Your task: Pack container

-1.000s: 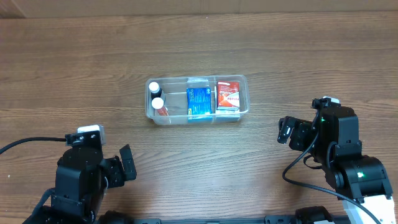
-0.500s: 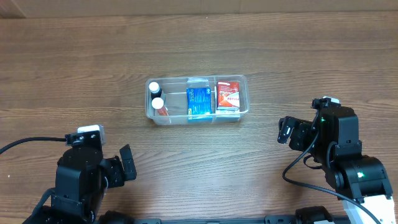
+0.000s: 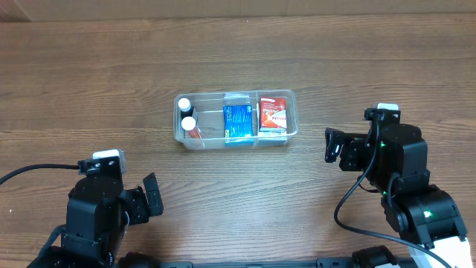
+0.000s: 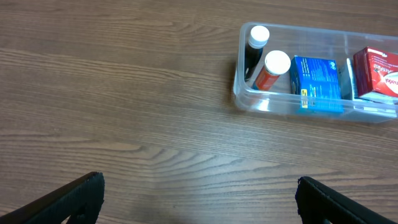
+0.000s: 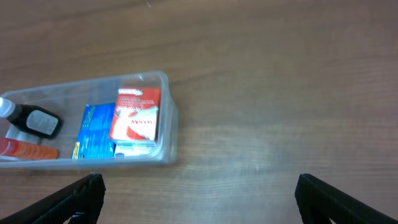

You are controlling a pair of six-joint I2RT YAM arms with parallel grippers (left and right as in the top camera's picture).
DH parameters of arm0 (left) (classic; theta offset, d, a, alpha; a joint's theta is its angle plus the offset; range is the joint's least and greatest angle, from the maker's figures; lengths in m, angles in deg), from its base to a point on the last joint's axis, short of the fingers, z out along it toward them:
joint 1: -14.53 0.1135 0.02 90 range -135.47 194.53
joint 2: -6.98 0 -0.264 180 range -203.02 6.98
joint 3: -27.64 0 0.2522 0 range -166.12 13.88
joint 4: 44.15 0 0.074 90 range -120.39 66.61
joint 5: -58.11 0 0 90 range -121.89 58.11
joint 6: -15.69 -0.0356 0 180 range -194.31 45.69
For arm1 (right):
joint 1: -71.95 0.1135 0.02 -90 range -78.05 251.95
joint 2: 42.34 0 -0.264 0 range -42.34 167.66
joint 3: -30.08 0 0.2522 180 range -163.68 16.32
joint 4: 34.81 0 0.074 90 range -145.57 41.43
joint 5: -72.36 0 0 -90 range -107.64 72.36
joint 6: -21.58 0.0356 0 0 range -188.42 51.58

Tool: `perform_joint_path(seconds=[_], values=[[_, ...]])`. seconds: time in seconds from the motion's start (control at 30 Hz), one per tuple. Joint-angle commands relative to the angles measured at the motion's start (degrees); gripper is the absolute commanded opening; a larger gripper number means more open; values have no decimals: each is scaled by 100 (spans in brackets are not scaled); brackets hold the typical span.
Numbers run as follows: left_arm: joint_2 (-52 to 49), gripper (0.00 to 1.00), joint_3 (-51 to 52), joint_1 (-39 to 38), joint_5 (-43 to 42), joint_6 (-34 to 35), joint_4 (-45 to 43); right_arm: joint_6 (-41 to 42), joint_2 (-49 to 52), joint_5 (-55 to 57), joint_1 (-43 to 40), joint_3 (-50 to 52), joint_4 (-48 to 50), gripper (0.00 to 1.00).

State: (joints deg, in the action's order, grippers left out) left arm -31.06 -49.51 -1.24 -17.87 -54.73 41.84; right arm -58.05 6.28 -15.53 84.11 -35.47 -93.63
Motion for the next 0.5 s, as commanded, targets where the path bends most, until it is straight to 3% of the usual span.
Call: perform_joint_path(seconds=[0.0, 0.17, 0.47], values=[[7, 100, 4, -37, 79, 105, -9, -654, -203, 17, 24, 142, 234, 100], [7, 100, 4, -37, 79, 105, -9, -938, -673, -140, -140, 833, 1045, 100], [7, 100, 4, -37, 79, 105, -9, -933, -2446, -317, -219, 3530, 3593, 100]])
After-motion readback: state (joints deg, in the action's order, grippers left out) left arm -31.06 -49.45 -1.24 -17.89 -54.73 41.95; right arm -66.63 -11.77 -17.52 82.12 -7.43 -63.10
